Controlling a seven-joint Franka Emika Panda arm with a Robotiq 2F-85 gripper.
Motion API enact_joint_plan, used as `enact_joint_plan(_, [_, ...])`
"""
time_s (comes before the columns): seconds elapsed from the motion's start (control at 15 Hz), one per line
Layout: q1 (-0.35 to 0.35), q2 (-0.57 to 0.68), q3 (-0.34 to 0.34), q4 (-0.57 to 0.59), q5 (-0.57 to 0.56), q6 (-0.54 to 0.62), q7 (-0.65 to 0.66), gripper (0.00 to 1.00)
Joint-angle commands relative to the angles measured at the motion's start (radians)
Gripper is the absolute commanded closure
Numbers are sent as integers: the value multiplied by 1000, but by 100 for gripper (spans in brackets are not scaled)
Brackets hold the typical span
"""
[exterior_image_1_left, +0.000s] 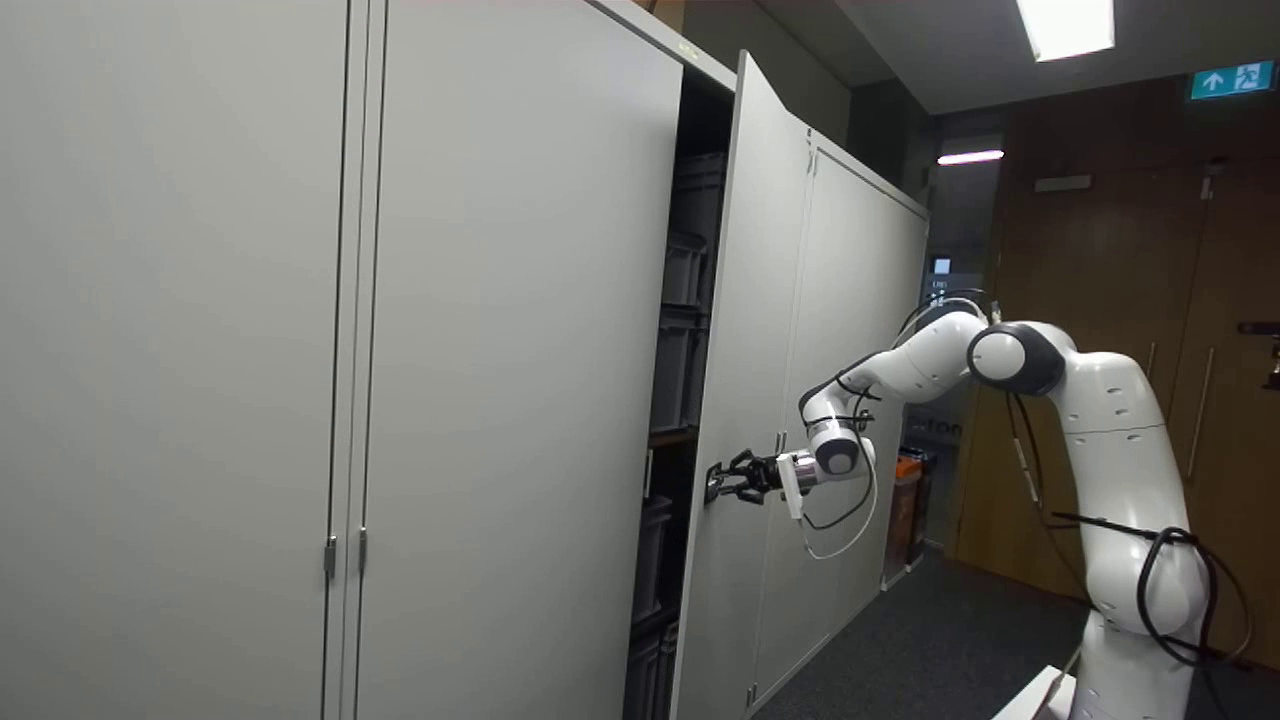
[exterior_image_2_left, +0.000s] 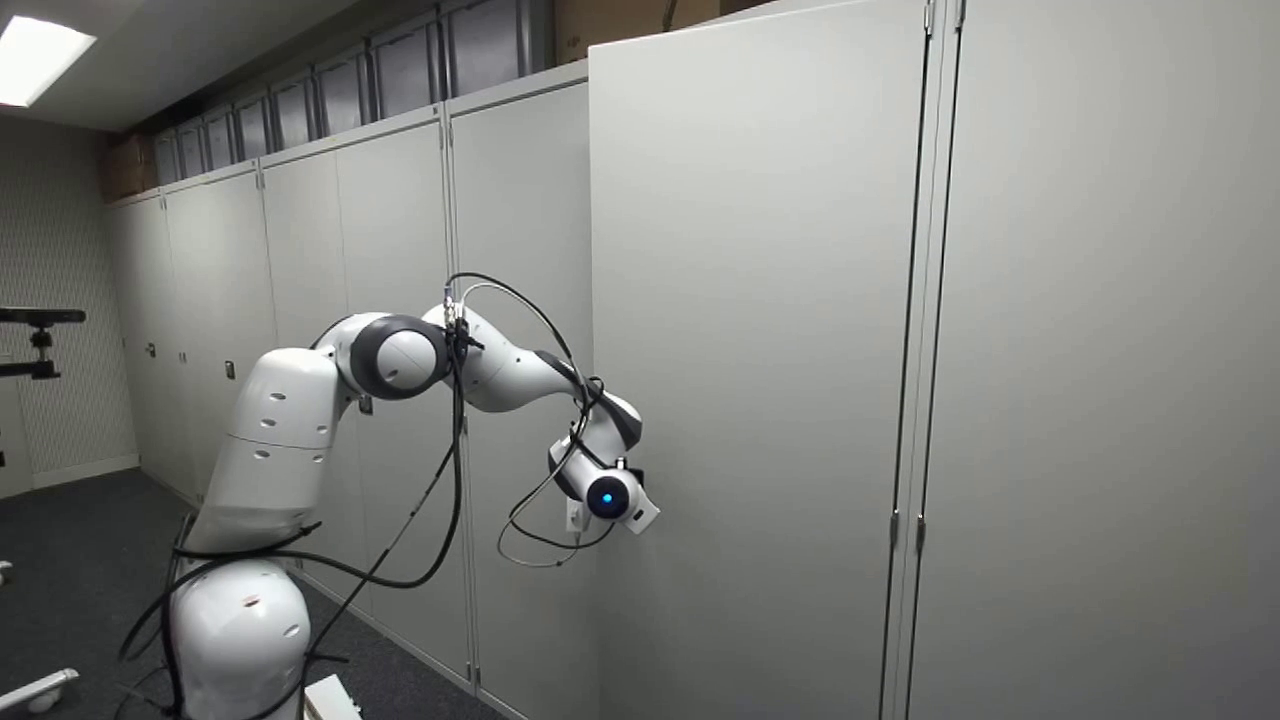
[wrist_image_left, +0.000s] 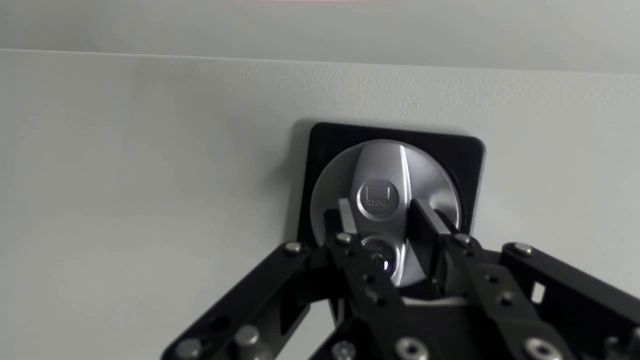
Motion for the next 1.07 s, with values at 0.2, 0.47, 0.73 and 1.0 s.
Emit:
enact_joint_plan(0.2, [-37, -118, -4, -90, 39, -81, -42, 92])
enact_joint_plan(0.47, [-36, -128, -6, -101, 39, -78, -42, 92])
enact_joint_plan(0.73, [-34, -128, -4, -100, 43, -75, -45, 45])
enact_joint_plan(1.0, [-33, -147, -3, -101, 58, -76, -44, 20])
